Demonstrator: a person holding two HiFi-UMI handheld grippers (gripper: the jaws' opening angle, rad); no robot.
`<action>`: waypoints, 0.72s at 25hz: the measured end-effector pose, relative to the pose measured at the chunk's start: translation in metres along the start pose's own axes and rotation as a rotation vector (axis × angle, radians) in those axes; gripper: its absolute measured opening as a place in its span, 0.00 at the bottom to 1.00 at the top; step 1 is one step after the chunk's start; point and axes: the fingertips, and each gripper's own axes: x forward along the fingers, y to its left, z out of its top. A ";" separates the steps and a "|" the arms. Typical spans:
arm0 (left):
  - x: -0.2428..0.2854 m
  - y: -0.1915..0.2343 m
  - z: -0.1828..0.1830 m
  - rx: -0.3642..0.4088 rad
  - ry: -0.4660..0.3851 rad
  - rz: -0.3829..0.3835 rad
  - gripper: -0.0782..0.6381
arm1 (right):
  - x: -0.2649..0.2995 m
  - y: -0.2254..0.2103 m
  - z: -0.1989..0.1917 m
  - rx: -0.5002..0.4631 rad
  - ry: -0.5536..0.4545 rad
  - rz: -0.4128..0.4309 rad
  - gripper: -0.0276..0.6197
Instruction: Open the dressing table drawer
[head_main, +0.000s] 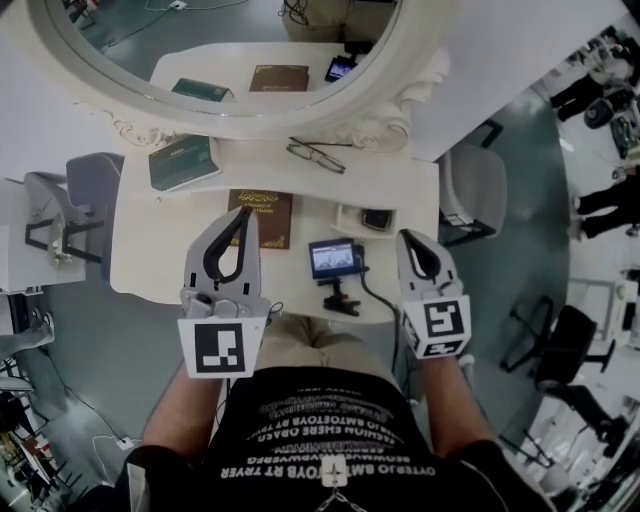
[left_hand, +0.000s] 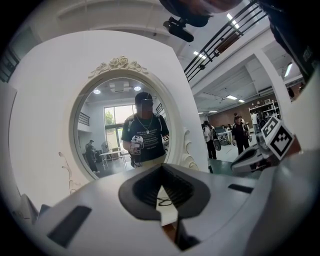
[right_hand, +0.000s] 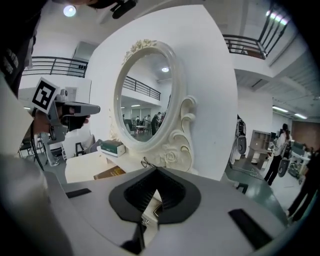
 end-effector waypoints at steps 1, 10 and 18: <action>0.000 0.001 0.000 -0.002 -0.002 0.001 0.11 | -0.002 0.000 0.007 -0.007 -0.012 -0.002 0.05; -0.002 0.004 0.003 -0.009 0.000 0.003 0.11 | -0.023 0.001 0.065 -0.008 -0.111 -0.005 0.05; -0.004 0.003 0.012 -0.011 -0.018 0.000 0.11 | -0.047 0.004 0.106 -0.062 -0.169 0.021 0.05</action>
